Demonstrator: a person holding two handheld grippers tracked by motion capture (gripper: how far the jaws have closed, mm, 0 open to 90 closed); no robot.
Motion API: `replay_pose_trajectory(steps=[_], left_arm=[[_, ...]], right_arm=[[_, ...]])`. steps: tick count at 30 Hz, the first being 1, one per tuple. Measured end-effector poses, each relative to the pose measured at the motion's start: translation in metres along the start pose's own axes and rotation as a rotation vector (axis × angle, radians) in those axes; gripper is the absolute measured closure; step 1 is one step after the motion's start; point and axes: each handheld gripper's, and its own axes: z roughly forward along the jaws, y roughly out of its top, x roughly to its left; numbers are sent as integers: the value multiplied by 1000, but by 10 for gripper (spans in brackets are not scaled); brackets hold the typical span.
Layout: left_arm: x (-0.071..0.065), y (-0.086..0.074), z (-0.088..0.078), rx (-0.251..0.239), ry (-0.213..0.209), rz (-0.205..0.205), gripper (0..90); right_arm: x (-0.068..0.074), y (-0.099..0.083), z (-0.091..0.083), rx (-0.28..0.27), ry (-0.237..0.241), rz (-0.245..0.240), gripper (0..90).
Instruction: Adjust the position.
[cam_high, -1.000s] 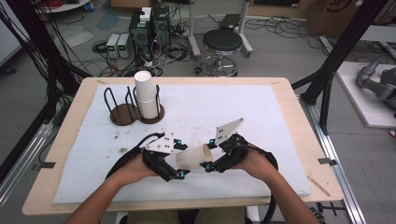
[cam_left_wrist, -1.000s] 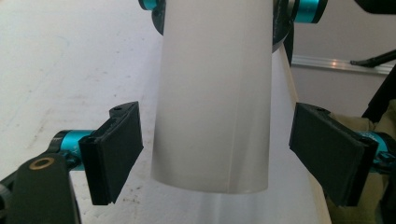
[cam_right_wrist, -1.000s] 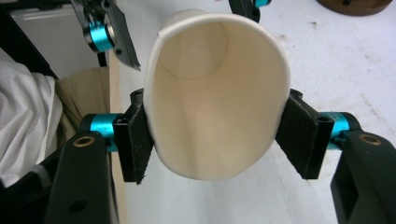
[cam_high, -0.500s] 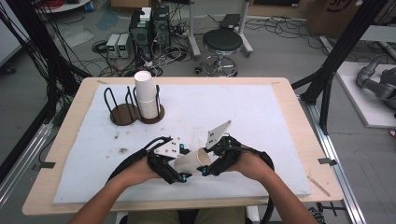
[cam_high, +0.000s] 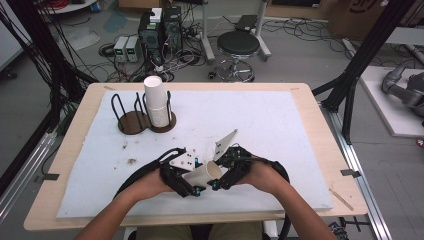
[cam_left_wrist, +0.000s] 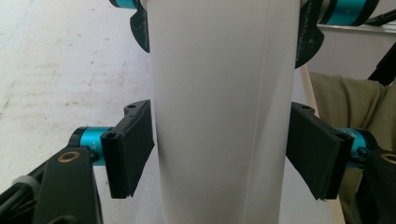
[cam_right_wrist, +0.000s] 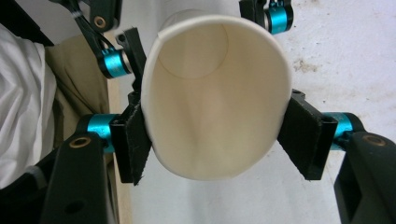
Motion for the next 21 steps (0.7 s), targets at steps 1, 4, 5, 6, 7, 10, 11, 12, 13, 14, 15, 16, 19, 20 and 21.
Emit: replay_pose_trajectory(steps=[1,4,5,6,7,10,11,12,13,14,15,16,19,20,21], left_arm=[[0,0,0,8,-1,5,278],[0,1,1,19,-8,5,295],[0,1,1,23,-11,5,302],[0,1,2,25,-12,3,305],[0,2,3,27,-15,4,317],[0,2,4,43,-20,4,344],[0,2,4,44,-21,-1,345],[0,2,5,46,-22,-4,346],[0,2,5,51,-22,-1,348],[0,2,5,51,-22,-3,350],[0,2,5,54,-22,-1,350],[0,2,6,53,-24,-4,352],[0,2,7,62,-32,-11,354],[0,2,7,66,-34,-10,356],[0,2,7,64,-33,-13,357]], right_arm=[[0,1,0,1,-2,2,326],[2,3,1,22,-6,2,325],[3,4,1,31,-6,1,325],[3,5,2,35,-7,0,325],[4,6,2,40,-6,-2,325],[4,6,4,45,-12,-6,325],[4,7,4,50,-11,-6,325],[4,7,5,55,-8,-2,325],[4,7,5,56,-10,-1,325],[4,7,5,60,-9,3,325],[4,7,5,59,-10,0,325],[4,7,5,60,-10,-1,326],[4,7,6,70,-5,9,328],[4,7,6,72,0,8,329],[4,7,6,75,2,9,330]])
